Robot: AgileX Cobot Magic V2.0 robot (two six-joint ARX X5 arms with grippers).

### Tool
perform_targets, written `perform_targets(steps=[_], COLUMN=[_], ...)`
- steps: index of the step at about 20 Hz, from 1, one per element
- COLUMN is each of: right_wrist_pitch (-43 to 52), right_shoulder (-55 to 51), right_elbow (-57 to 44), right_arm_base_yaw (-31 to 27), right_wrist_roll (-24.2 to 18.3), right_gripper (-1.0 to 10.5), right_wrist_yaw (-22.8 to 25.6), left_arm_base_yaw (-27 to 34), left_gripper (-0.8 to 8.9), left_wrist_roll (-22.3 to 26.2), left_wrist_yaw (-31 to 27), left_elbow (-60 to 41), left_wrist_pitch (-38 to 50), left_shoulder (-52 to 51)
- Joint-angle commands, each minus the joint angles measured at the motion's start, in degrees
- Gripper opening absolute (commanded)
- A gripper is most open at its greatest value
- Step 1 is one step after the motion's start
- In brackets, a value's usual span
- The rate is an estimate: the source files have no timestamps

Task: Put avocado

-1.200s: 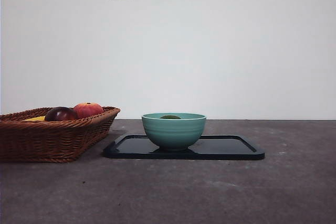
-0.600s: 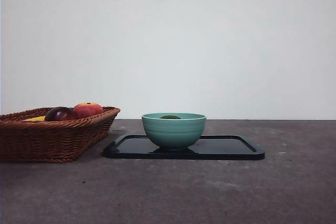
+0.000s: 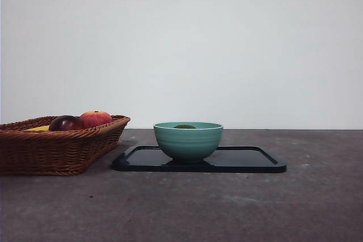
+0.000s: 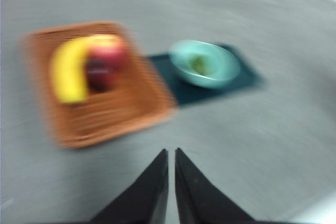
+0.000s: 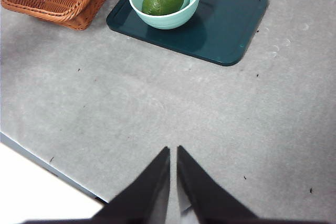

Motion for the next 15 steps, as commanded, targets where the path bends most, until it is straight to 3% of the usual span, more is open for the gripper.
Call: perform_targets(steps=[1,3,4,9,15], right_wrist_pitch=[0.63,0.61,0.61,0.61,0.61], right_shoulder=[0.17,0.17,0.17,0.17,0.17], right_elbow=[0.44,0.44,0.44,0.44,0.46], right_arm_base_yaw=[0.63,0.63,0.63,0.63,0.63], right_wrist_roll=[0.48,0.48,0.48,0.48,0.48], right_gripper=[0.2,0.2,0.2,0.2,0.2], right_wrist_yaw=[0.09,0.09,0.09,0.09,0.09], left_arm_base_yaw=[8.87,16.83,19.5,25.86,25.22], left_gripper=[0.19,0.19,0.19,0.19,0.19], left_wrist_roll=[5.55,12.37,13.22,6.62,5.77], left_wrist_yaw=[-0.04,0.0,0.02,0.13,0.11], left_elbow=[-0.66,-6.47,-10.12,-35.39,-52.09], left_wrist_pitch=[3.1,14.1,20.37,53.16,55.91], left_shoulder=[0.28,-0.02,-0.13,-1.92,-13.33])
